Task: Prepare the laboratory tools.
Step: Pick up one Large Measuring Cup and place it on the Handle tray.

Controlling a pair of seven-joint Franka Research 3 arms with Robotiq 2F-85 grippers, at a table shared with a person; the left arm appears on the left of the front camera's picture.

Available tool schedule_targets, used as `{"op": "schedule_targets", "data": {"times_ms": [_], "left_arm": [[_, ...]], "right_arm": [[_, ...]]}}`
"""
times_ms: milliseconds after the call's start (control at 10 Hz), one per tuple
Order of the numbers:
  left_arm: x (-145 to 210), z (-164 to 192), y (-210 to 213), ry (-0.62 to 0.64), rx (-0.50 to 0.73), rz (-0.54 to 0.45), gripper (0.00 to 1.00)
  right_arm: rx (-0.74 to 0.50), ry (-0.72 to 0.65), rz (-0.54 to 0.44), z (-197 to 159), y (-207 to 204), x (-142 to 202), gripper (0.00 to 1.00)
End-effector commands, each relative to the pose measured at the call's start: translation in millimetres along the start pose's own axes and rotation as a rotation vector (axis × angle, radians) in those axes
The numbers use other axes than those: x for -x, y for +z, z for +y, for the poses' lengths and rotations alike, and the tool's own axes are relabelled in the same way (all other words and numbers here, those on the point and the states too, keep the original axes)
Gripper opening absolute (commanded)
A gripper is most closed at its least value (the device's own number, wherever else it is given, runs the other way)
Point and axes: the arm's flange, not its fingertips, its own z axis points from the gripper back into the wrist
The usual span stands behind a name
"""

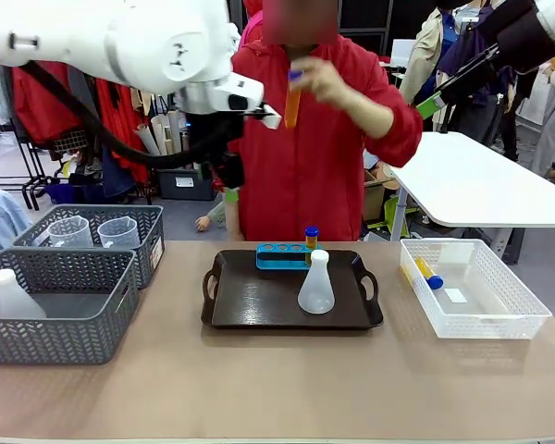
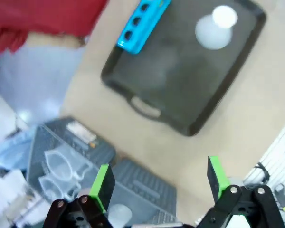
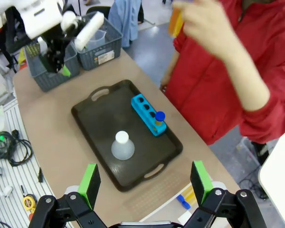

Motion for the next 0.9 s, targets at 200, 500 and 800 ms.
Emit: {"op": "schedule_targets", "data": {"times_ms": [200, 500, 800], "left_arm": [[59, 59, -6, 0.315, -0.094, 0.100, 1.00], [117, 105, -8, 0.521, -0.130, 0.116, 1.00], [115, 120, -6, 0.503, -0.113, 0.125, 1.00]], "right_arm": [[-0.008, 0.000, -0.008, 0, 1, 0, 1.00], [-0.008, 0.000, -0.008, 0, 1, 0, 1.00], [-0.008, 0.000, -0.008, 0, 1, 0, 1.00]]}}
